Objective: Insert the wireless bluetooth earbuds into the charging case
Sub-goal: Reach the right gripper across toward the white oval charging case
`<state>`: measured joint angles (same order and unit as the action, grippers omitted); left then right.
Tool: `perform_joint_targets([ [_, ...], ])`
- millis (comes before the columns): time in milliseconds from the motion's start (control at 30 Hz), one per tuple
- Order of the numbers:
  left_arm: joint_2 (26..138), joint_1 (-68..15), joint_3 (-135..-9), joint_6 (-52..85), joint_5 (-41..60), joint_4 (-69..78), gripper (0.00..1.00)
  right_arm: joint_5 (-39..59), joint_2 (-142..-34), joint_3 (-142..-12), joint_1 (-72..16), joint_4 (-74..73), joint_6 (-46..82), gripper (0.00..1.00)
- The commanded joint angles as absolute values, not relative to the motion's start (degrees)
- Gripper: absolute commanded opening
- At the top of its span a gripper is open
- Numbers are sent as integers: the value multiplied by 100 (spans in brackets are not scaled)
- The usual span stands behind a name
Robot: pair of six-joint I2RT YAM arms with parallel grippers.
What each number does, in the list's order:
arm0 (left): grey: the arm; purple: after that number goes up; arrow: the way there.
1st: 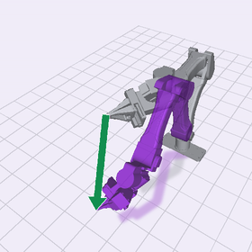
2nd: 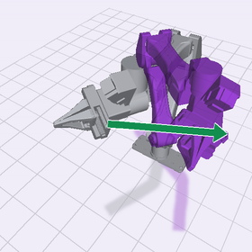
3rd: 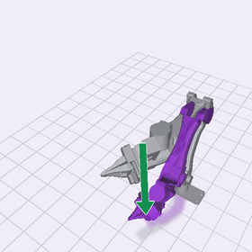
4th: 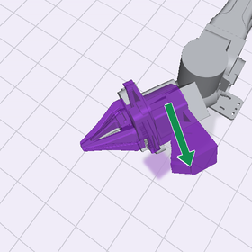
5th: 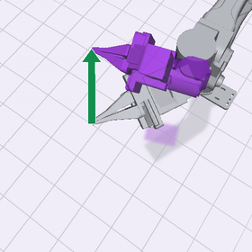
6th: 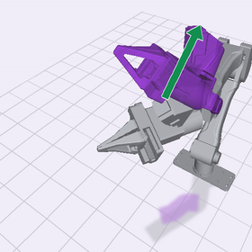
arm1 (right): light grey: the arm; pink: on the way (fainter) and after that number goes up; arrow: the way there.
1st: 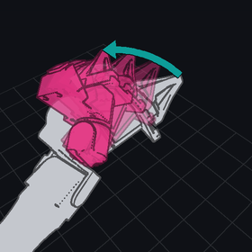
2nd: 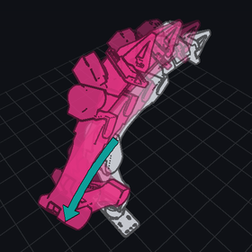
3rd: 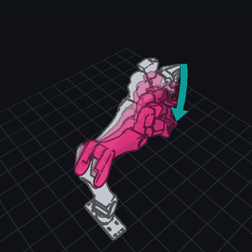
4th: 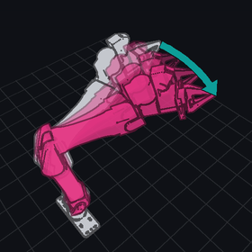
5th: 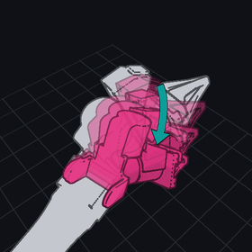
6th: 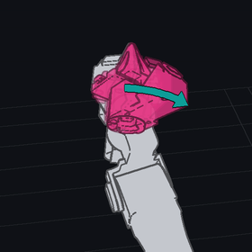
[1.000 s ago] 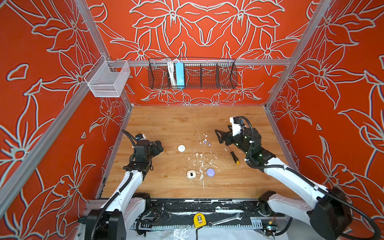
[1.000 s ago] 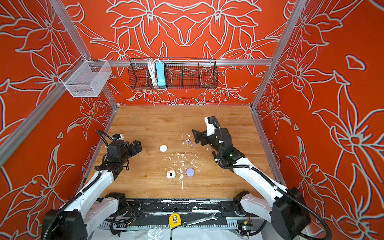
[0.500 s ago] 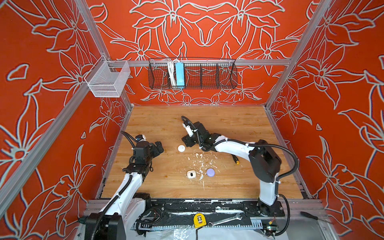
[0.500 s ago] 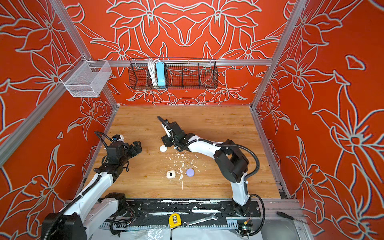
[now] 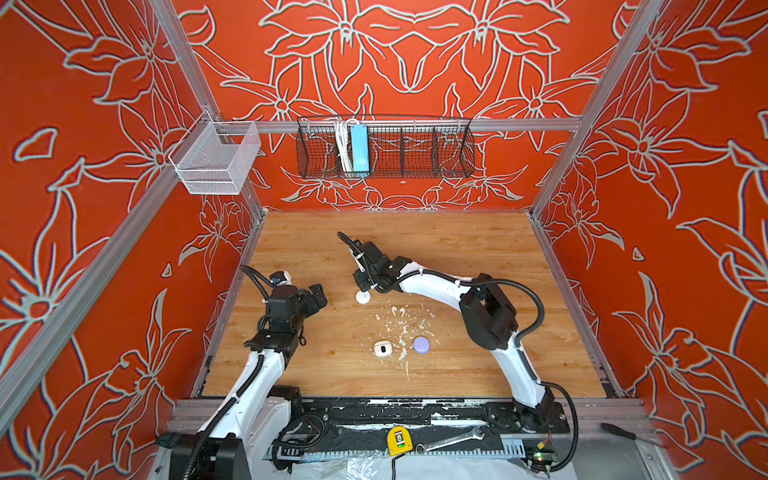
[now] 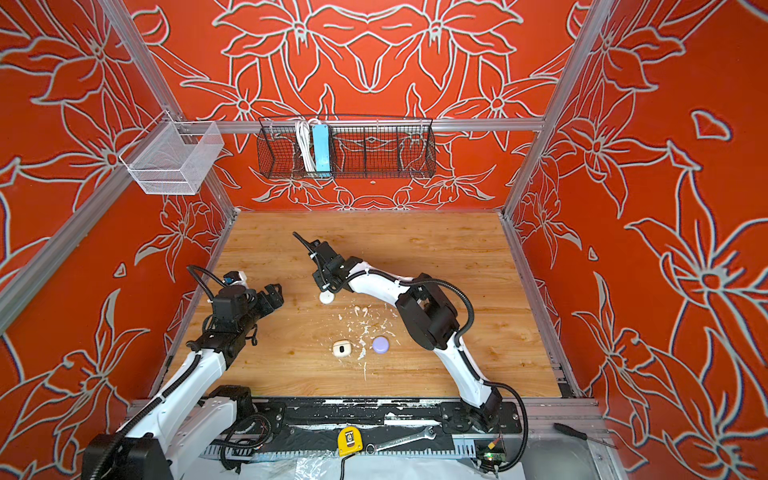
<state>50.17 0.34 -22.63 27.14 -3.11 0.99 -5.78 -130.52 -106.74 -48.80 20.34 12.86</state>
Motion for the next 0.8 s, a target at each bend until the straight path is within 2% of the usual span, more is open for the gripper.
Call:
perform_joint_targets([
  [0, 4922, 55, -2212, 2841, -441, 193, 97, -311, -13507, -11215, -4758, 2725, 1478, 26],
  [133, 4886, 53, -2191, 2864, -466, 185, 97, -132, -13880, -11683, -4752, 3044, 1389, 24],
  [400, 4896, 53, -2188, 2865, -475, 185, 97, -37, -14044, -11700, -4751, 3110, 1386, 23],
  [767, 4800, 60, -2141, 2882, -492, 193, 97, 49, -13571, -10786, -4772, 2874, 1571, 19],
])
